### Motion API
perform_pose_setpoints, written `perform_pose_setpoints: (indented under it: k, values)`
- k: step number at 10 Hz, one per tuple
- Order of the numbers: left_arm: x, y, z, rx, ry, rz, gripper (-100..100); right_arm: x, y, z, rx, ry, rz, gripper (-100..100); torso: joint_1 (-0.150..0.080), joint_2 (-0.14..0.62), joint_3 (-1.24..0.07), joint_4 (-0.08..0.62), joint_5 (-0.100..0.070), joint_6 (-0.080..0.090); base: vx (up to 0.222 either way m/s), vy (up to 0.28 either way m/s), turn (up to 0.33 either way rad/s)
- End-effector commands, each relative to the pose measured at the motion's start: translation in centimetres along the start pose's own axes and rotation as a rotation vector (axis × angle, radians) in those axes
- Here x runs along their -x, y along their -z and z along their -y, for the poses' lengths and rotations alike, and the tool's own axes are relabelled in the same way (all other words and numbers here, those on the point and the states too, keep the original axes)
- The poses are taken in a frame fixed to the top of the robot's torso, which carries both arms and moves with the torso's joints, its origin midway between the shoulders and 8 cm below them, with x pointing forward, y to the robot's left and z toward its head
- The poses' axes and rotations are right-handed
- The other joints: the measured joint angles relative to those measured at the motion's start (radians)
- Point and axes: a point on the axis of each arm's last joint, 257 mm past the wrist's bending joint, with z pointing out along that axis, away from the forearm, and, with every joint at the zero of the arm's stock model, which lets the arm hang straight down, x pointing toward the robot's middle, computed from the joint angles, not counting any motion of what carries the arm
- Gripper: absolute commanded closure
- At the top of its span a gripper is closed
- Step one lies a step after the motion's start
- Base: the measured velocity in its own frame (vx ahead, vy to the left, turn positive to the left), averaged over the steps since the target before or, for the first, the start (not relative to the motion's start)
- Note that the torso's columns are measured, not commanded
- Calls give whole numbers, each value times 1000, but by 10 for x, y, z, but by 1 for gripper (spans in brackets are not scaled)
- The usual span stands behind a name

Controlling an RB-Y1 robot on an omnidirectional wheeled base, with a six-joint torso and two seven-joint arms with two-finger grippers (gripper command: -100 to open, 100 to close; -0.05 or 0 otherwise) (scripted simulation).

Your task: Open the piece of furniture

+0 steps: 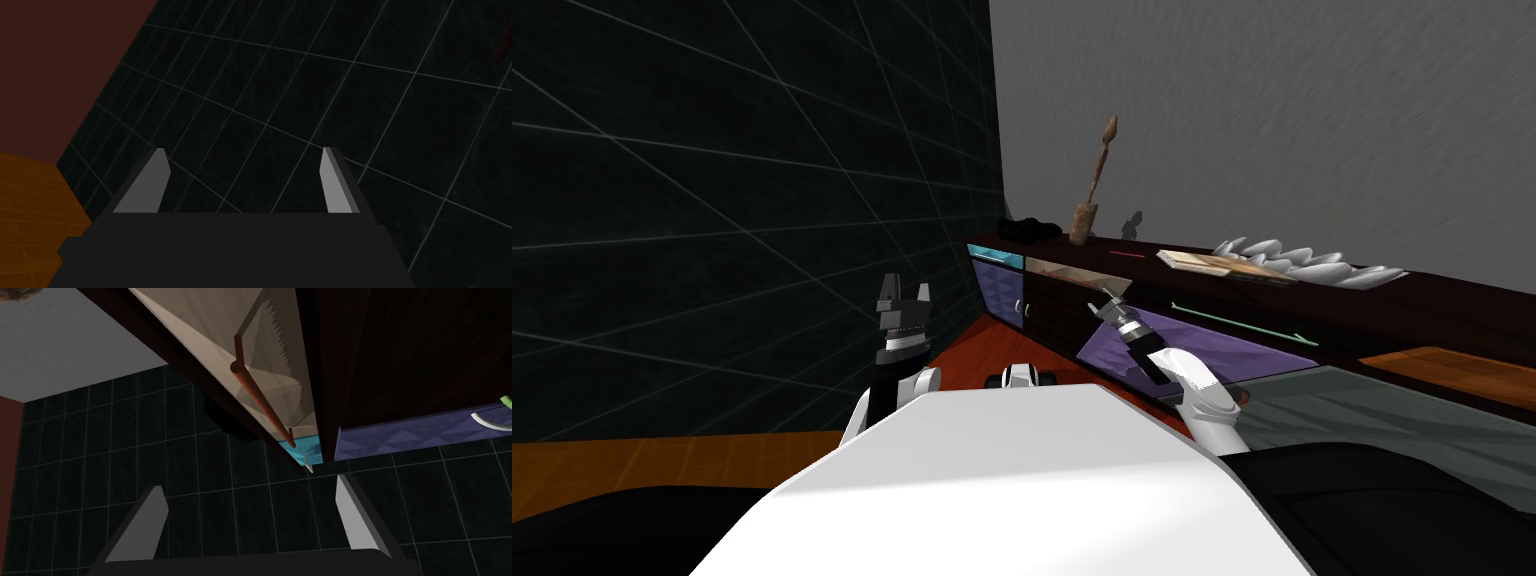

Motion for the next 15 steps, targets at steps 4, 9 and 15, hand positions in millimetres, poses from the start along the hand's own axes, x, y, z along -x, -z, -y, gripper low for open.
perform_pose_setpoints:
  k: [4, 9, 15]
  values:
    - [0, 0, 0, 0, 0, 0, 0, 1, 5, 6, 18, 154, 1, -100, 3, 8, 5, 3, 1, 0, 126, -59, -7]
    - [0, 0, 0, -1, 1, 0, 0, 8, 7, 7, 22, 156, 15, 100, 6, 10, 7, 2, 1, -1, -85, 52, -28]
    - [0, 0, 0, 0, 0, 0, 0, 5, 6, 7, 25, 181, 8, -100, 0, -1, -1, 0, 0, 0, 40, -19, 7]
